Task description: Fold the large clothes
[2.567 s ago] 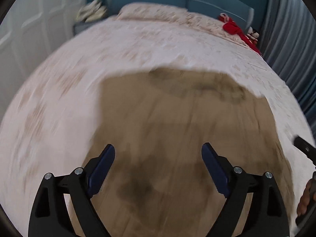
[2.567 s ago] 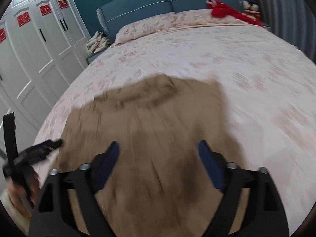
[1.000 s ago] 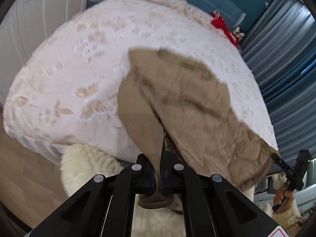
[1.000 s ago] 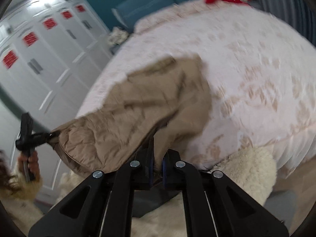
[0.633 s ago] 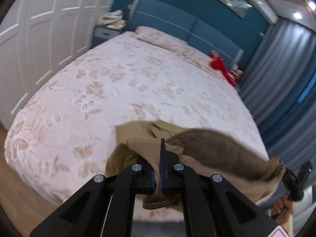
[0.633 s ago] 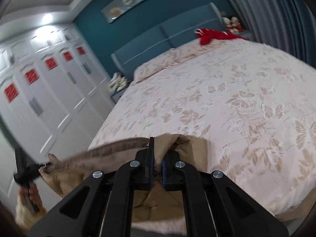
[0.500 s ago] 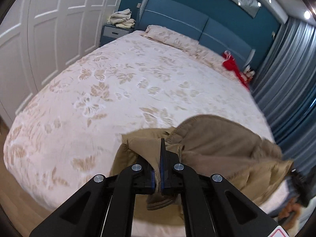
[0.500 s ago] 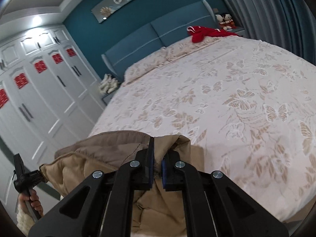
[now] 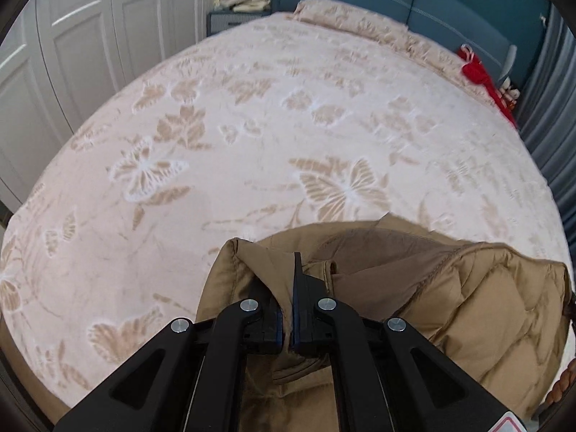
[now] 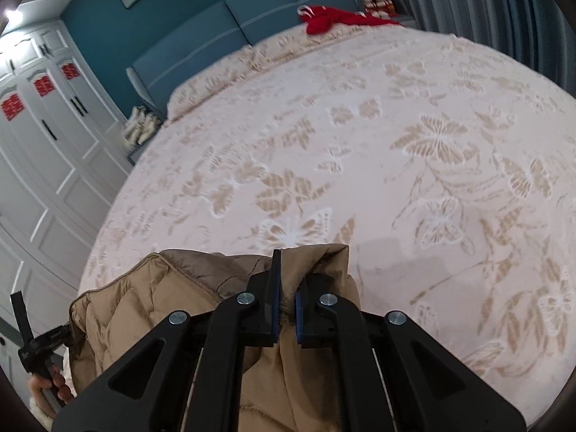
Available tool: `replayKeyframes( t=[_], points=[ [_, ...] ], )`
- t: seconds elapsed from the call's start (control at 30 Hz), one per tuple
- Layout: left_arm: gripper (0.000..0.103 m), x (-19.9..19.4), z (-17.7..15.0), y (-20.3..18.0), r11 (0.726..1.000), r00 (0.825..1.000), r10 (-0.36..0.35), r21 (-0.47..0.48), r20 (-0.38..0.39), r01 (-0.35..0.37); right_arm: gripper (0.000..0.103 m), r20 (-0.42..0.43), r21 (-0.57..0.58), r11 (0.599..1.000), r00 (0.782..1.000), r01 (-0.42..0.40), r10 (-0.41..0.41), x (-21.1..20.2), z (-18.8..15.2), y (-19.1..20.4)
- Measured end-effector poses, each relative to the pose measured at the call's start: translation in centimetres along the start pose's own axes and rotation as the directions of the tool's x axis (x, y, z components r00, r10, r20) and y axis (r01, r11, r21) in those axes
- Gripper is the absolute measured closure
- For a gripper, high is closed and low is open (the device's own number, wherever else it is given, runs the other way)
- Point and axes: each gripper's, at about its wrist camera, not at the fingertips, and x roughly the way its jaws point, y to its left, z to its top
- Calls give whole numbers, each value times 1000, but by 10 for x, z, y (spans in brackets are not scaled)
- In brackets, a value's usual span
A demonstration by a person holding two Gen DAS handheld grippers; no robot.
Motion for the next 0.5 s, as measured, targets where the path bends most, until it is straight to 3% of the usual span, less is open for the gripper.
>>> replayKeyframes(
  t=[0.5],
  points=[
    [94, 59, -19, -1, 999, 998, 40, 23, -44, -39, 98, -98, -37, 994, 990, 99, -102, 70, -29, -11]
  ],
)
